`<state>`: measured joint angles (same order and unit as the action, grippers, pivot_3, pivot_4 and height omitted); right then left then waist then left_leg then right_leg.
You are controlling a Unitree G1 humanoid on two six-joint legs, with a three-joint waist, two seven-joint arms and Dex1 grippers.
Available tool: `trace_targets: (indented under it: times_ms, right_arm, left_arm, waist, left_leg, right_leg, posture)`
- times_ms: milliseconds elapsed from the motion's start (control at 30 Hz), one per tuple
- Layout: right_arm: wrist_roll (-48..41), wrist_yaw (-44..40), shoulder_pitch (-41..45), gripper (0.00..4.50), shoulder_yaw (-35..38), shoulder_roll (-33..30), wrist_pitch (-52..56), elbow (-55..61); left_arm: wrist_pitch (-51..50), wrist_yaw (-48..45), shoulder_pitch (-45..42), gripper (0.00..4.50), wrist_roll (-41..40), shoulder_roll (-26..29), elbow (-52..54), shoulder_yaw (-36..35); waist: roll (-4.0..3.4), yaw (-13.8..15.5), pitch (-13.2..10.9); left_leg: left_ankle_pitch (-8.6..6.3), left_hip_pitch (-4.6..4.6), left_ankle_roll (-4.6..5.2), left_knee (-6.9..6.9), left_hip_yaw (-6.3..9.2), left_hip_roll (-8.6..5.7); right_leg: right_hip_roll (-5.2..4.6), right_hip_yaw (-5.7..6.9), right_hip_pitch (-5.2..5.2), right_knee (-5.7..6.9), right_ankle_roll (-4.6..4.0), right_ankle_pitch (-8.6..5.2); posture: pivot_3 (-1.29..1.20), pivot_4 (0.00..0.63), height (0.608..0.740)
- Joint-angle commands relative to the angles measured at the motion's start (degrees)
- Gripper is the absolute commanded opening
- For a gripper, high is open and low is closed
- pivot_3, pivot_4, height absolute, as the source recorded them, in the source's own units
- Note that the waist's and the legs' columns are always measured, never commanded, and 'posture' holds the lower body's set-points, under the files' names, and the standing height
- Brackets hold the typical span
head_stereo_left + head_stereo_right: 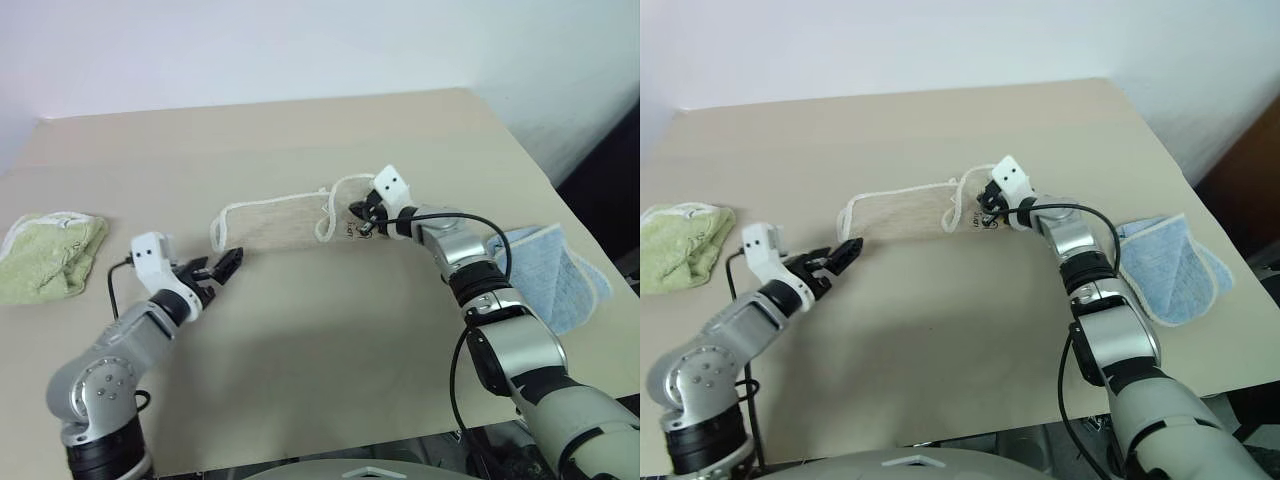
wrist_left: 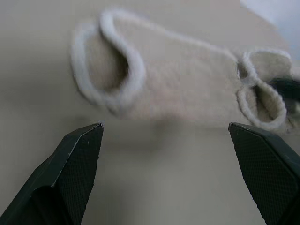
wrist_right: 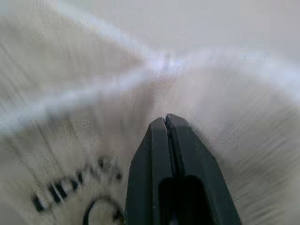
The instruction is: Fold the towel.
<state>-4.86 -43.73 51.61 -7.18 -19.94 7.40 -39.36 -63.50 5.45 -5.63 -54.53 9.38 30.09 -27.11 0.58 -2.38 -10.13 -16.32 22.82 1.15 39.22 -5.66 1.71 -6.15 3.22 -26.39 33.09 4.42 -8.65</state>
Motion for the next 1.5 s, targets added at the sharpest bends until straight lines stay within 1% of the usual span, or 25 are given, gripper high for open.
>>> trace_targets:
  times_ms: [33,133,200,233,333,400,533,667,800,833,900,1033,1133,1167,1333,1367,1433,1500]
  right_arm:
    - [-4.9,-5.2,-1.3,0.03,2.9,-2.8,2.1,16.0]
    - [-6.6,-7.0,-3.4,0.03,3.2,-4.6,5.0,23.5]
    - [-7.1,-7.3,-4.4,0.03,3.4,-5.5,6.6,27.1]
    - [-7.2,-7.2,-4.8,0.03,3.5,-5.7,7.2,28.3]
    - [-7.3,-6.3,-5.7,0.03,3.8,-5.9,8.3,30.6]
    - [-7.6,-5.7,-6.4,0.03,4.4,-6.2,9.2,32.1]
    - [-8.4,-5.3,-8.3,0.03,4.8,-6.5,10.9,35.3]
    - [-10.2,-5.5,-11.4,0.03,5.4,-7.3,13.8,40.5]
    - [-12.3,-6.7,-14.4,0.0,5.5,-8.9,17.0,45.2]
    - [-13.4,-7.9,-16.5,0.0,5.4,-10.1,18.4,47.3]
    - [-14.8,-9.4,-20.1,0.0,5.1,-12.2,20.4,50.3]
    - [-15.4,-8.7,-23.6,0.0,5.4,-13.8,21.9,52.5]
    - [-15.3,-7.3,-24.8,0.0,6.2,-14.0,22.3,52.8]
    - [-15.4,-7.1,-24.9,0.0,6.3,-14.0,22.3,52.8]
    - [-15.3,-6.3,-25.7,0.0,6.9,-14.8,22.4,52.8]
    - [-15.3,-6.2,-25.8,0.0,7.0,-14.9,22.4,52.7]
    - [-14.8,-5.6,-26.1,0.0,6.9,-15.0,22.1,52.1]
    - [-14.3,-5.0,-26.0,0.0,6.8,-14.9,21.7,51.4]
  left_arm:
    - [0.0,11.3,-2.6,4.5,-8.9,-4.7,0.3,-4.6]
    - [1.5,20.2,-4.8,4.5,-16.1,-7.5,-4.0,-7.1]
    - [3.1,23.0,-6.8,4.5,-17.6,-8.0,-7.1,-6.9]
    - [4.2,24.1,-8.0,4.5,-18.1,-8.3,-8.8,-6.7]
    - [7.0,27.4,-11.6,4.5,-20.5,-9.2,-13.9,-5.9]
    - [8.5,28.0,-14.5,4.5,-20.1,-9.7,-18.6,-4.9]
    - [10.6,26.4,-18.5,4.5,-18.7,-9.1,-24.6,-3.4]
    - [11.4,26.3,-20.5,4.5,-18.0,-9.1,-28.1,-2.5]
    - [12.9,26.0,-20.4,3.68,-18.0,-8.9,-28.1,-2.3]
    - [13.4,25.7,-20.4,3.28,-18.0,-8.7,-28.0,-2.5]
    - [14.0,25.0,-20.3,2.64,-17.8,-8.0,-27.9,-2.7]
    - [16.2,23.1,-20.4,1.33,-16.7,-6.1,-28.2,-3.3]
    - [20.9,19.4,-21.8,0.29,-15.1,-1.7,-29.9,-6.5]
    - [22.1,18.3,-22.1,0.03,-14.7,-0.4,-30.6,-7.3]
    - [24.9,10.5,-24.6,0.03,-13.3,9.7,-33.5,-10.2]
    - [25.3,9.3,-25.0,0.03,-13.1,11.0,-33.8,-10.4]
    - [25.0,4.2,-25.5,0.03,-10.3,15.0,-32.8,-7.6]
    - [23.9,-1.3,-25.6,0.03,-6.0,18.5,-29.9,-1.7]
  waist:
    - [0.01,0.1,0.0]
    - [0.04,0.0,0.0]
    - [0.06,0.1,0.0]
    - [0.06,0.2,0.0]
    - [0.07,0.4,0.0]
    - [0.07,0.7,0.0]
    - [0.08,2.2,0.0]
    - [0.08,3.2,0.0]
    - [0.08,3.2,0.0]
    - [0.08,3.1,0.0]
    - [0.09,3.2,0.0]
    - [0.1,2.7,0.0]
    - [0.12,2.6,0.0]
    - [0.13,2.6,0.0]
    - [0.14,2.8,0.0]
    - [0.14,2.8,0.0]
    - [0.16,3.0,0.0]
    - [0.18,3.2,0.0]
  left_leg:
    - [0.0,0.0,0.0,0.0,0.03,0.01]
    - [0.0,-0.05,0.0,0.0,0.06,0.02]
    - [-0.01,-0.15,-0.01,0.0,0.04,0.01]
    - [-0.01,-0.19,-0.01,0.0,0.03,0.01]
    - [0.01,-0.19,-0.04,0.01,0.0,-0.01]
    - [0.01,-0.19,-0.04,0.01,-0.02,-0.01]
    - [0.01,-0.2,-0.04,0.01,-0.06,-0.11]
    - [0.02,-0.22,-0.06,0.02,-0.1,-0.1]
    - [0.01,-0.22,-0.08,0.02,0.0,-0.08]
    - [0.0,-0.21,-0.08,0.02,0.02,-0.08]
    - [0.0,-0.16,-0.07,0.0,0.04,-0.08]
    - [0.01,0.43,-0.05,-0.02,0.08,-0.08]
    - [0.01,0.48,-0.05,-0.02,0.02,-0.09]
    - [0.01,0.48,-0.05,-0.02,0.03,-0.03]
    - [0.01,0.51,-0.06,-0.05,0.06,0.12]
    - [0.0,0.54,-0.06,-0.05,0.05,0.12]
    - [0.0,0.56,-0.07,-0.05,0.03,0.11]
    - [0.0,0.59,-0.07,-0.05,0.04,0.09]
  right_leg:
    - [0.02,0.01,0.01,0.0,0.01,0.0]
    - [0.03,0.02,0.05,-0.02,0.01,-0.01]
    - [0.03,0.02,0.14,-0.02,-0.02,-0.02]
    - [0.04,0.02,0.17,-0.02,-0.16,-0.1]
    - [0.04,0.01,0.17,-0.05,-0.2,-0.12]
    - [0.04,0.0,0.17,-0.07,-0.2,-0.12]
    - [0.05,0.02,0.2,-0.06,-0.22,-0.13]
    - [0.04,0.04,0.29,-0.12,-0.23,-0.13]
    - [-0.04,0.05,0.33,-0.17,-0.22,-0.13]
    - [-0.04,0.06,0.33,-0.22,-0.22,-0.13]
    - [-0.04,0.09,0.31,-0.29,-0.22,-0.12]
    - [0.0,0.24,-0.11,-0.52,-0.26,-0.07]
    - [0.14,0.25,-0.12,-0.64,-0.32,-0.03]
    - [0.22,0.27,-0.11,-0.68,-0.37,0.0]
    - [0.33,0.35,-0.1,-0.83,-0.47,0.06]
    - [0.31,0.35,-0.12,-0.84,-0.48,0.07]
    - [0.27,0.35,-0.12,-0.88,-0.48,0.07]
    - [0.25,0.36,-0.11,-0.93,-0.48,0.07]
  posture:
    - [0.0,0.15,0.728]
    - [0.0,0.15,0.728]
    - [0.0,0.15,0.728]
    - [0.0,0.15,0.728]
    - [0.0,0.15,0.728]
    - [0.0,0.15,0.728]
    - [0.0,0.15,0.728]
    - [0.0,0.15,0.728]
    - [0.0,0.15,0.728]
    - [0.0,0.15,0.728]
    - [0.0,0.15,0.728]
    - [0.0,0.15,0.728]
    - [0.0,0.15,0.728]
    - [0.0,0.15,0.728]
    - [0.0,0.15,0.728]
    - [0.0,0.15,0.728]
    - [0.0,0.15,0.728]
    - [0.0,0.15,0.728]
